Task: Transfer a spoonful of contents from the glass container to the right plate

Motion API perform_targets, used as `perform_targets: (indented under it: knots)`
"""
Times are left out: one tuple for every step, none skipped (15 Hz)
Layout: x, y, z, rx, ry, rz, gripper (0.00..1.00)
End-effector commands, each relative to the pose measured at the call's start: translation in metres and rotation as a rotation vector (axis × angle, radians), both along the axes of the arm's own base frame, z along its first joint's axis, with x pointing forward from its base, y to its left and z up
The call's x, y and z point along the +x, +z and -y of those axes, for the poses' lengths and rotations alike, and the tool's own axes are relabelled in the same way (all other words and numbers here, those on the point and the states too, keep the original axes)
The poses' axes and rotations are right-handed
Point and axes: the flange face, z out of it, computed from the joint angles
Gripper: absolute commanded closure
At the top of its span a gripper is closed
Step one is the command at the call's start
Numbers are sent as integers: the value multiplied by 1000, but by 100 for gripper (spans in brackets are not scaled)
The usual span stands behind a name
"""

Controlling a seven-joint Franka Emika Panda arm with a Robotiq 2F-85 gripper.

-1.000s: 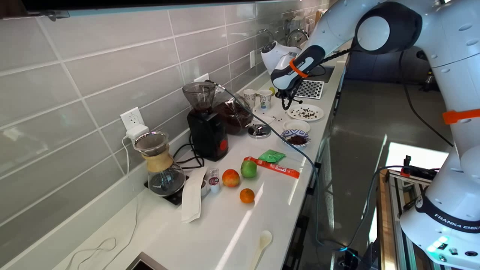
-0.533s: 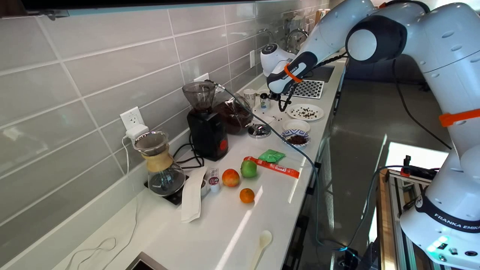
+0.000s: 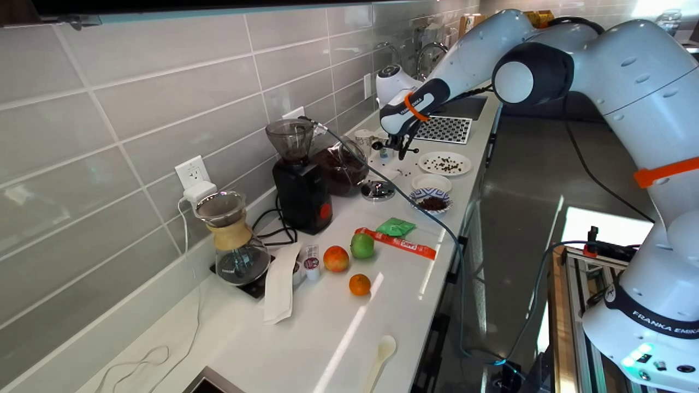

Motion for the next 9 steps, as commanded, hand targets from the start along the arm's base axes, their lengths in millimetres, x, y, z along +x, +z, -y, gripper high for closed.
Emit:
perform_targets:
  knots:
    - [10, -19, 14, 89, 53, 0, 98]
    - [11, -22, 16, 109, 62, -1, 98]
    - [12, -26, 18, 130, 74, -1, 98]
    - [13, -29, 20, 146, 81, -5, 98]
    - [14, -31, 23, 161, 84, -7, 98]
    - [15, -33, 25, 176, 91, -7, 98]
    - [16, -35, 26, 192, 97, -8, 98]
    - [18, -36, 27, 210, 104, -8, 98]
    - [19, -38, 28, 230, 102, -8, 98]
